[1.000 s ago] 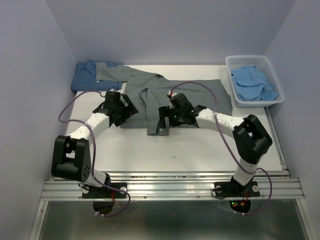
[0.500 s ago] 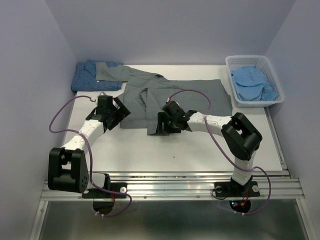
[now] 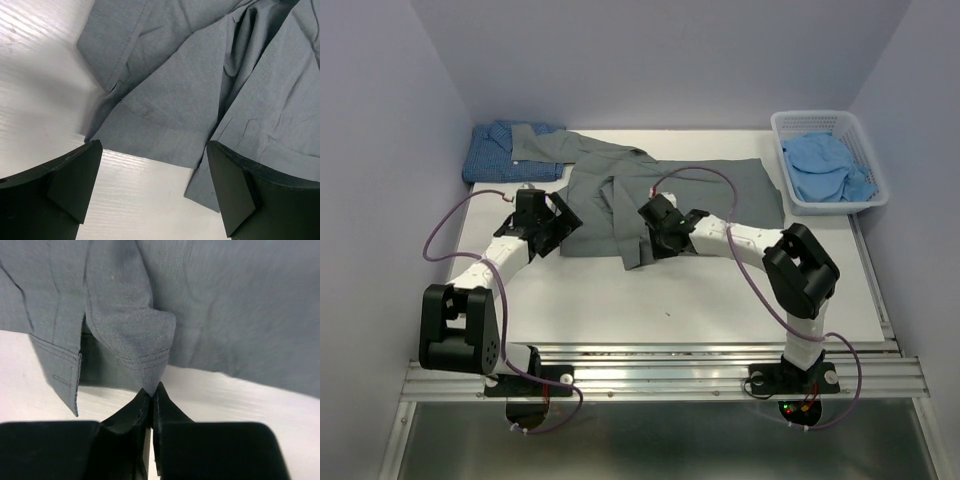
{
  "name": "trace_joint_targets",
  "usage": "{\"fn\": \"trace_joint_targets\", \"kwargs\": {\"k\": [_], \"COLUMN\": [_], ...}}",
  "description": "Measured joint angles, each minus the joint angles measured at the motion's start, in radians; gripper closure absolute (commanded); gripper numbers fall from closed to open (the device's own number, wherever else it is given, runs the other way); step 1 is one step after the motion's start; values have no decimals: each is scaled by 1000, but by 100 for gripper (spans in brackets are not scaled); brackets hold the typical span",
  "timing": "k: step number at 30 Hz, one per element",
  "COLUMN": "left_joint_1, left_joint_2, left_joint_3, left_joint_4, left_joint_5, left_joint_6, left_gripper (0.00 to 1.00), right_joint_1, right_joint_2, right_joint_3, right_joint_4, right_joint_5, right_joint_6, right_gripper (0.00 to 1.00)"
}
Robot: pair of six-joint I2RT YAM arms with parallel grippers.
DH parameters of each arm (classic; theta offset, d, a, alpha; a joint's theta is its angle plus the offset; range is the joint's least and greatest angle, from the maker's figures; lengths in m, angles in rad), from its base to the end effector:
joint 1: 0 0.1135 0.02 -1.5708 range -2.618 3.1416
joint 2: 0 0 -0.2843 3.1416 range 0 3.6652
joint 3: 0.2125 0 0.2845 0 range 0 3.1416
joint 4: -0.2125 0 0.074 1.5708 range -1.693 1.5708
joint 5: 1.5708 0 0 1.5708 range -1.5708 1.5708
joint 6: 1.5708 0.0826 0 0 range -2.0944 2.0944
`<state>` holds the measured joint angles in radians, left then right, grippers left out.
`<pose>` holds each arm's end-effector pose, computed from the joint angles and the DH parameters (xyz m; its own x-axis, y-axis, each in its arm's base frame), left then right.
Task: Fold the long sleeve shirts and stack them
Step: Fold the shirt
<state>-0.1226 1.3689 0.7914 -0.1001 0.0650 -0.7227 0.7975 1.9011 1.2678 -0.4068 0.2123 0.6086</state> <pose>0.3473 -0.0482 0.1924 -0.5806 -0.5935 -0.5574 -0.2823 0.7889 -0.5458 0.3269 0.3100 0.1328 -0.8516 -0.0723 -0.5192 -0.1684 0.9757 0.1403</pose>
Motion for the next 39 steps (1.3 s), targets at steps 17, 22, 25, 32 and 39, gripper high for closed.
{"fn": "trace_joint_targets", "kwargs": {"k": [17, 22, 25, 32, 39], "left_joint_1": [0, 0, 0, 0, 0], "left_joint_2": [134, 145, 154, 170, 169], "left_joint_3": [8, 9, 10, 10, 10], "left_joint_4": [113, 119, 120, 116, 88], "left_joint_5": [81, 85, 84, 79, 64], "left_joint_6": [-21, -35, -47, -75, -106], "left_gripper": [1, 1, 1, 1, 1], "right_joint_1": [-290, -333, -352, -387, -502], "right_joint_2": [-104, -108, -132, -180, -193], "right_joint_3": [314, 452, 495, 539, 509], "right_joint_4": [-439, -563, -617, -756, -801], "right_joint_5": [19, -37, -37, -79, -116], "right_joint_6": [-1017, -1237, -1339, -1488, -1574], "right_gripper": [99, 99, 99, 99, 99]}}
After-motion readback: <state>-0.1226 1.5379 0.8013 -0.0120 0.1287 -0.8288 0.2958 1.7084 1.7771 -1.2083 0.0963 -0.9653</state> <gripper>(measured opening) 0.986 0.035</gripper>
